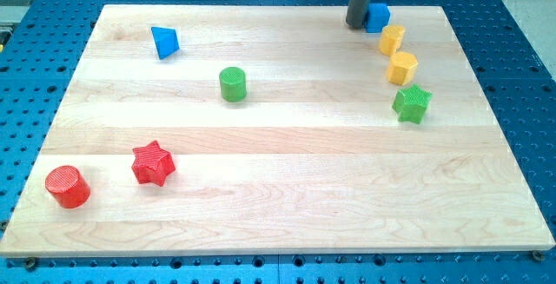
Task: Move the green circle into the green star
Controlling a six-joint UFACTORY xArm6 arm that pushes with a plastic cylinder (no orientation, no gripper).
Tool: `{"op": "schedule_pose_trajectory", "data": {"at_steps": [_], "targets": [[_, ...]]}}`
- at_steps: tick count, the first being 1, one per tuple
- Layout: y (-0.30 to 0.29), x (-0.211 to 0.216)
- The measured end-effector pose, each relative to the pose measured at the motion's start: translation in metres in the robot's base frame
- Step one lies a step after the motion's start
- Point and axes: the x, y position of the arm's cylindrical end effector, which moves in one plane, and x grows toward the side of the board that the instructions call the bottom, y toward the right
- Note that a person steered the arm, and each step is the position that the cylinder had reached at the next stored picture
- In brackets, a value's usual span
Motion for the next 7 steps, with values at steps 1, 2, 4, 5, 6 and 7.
{"op": "schedule_pose_trajectory", "data": {"at_steps": [1,2,4,5,6,7], "targets": [[0.021,0.000],[-0.004,0.053],[-0.150,0.111],[-0.206,0.121],[-0.195,0.181],[-0.180,0.178]]}}
